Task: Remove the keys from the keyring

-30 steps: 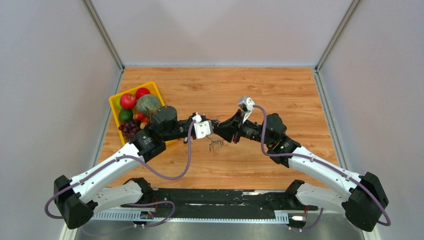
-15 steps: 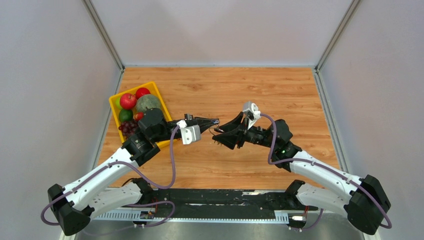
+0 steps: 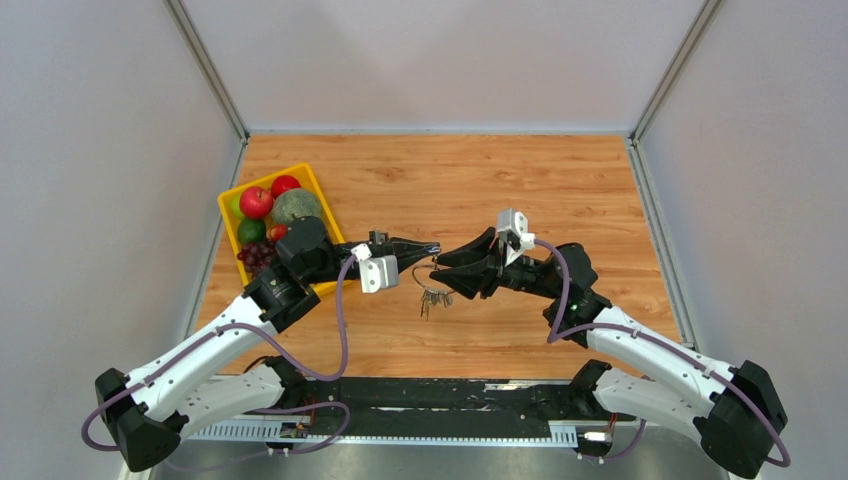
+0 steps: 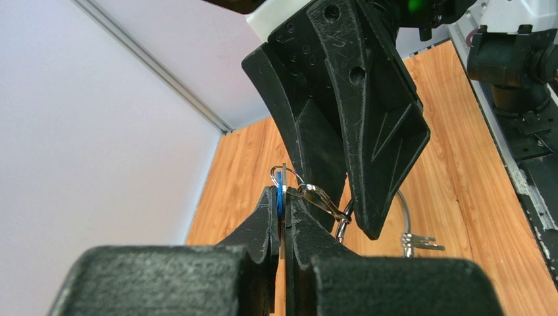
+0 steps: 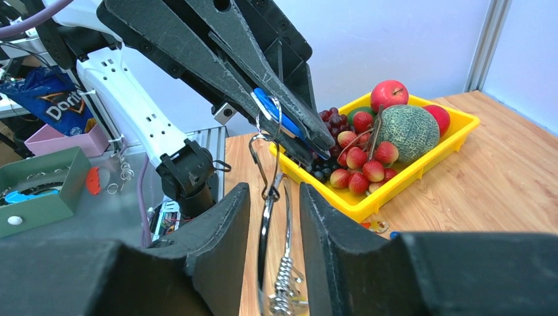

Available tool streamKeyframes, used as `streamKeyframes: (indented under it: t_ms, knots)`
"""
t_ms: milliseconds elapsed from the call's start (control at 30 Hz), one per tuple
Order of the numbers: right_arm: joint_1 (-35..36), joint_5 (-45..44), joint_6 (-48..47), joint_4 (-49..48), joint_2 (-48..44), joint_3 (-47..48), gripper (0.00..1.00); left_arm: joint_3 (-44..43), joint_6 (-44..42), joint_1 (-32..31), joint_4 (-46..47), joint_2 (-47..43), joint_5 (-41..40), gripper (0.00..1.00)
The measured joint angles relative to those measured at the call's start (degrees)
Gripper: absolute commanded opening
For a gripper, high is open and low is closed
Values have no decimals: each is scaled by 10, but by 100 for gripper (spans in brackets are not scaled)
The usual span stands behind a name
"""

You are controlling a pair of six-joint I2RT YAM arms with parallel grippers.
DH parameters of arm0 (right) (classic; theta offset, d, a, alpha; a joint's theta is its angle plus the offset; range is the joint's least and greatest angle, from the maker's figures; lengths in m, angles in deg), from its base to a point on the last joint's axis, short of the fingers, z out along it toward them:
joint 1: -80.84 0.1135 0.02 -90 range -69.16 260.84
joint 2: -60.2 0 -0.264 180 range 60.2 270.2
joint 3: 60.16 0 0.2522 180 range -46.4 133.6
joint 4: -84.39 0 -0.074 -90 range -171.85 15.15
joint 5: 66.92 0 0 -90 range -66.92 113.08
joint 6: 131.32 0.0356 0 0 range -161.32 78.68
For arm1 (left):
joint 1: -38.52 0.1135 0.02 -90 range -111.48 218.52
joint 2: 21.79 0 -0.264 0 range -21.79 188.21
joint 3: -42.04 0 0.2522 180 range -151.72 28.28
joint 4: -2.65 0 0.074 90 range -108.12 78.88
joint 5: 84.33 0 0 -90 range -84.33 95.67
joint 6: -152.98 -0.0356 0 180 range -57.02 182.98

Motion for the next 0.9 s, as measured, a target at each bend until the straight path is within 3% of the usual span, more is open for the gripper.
streamKeyframes:
  t_ms: [733, 900]
  knots:
    - [1, 14, -15, -2, 7, 15, 15, 0, -5, 0, 0, 0, 3, 0]
    - [1, 13, -14, -2, 7, 15, 14, 0, -6, 0, -1, -1, 3, 0]
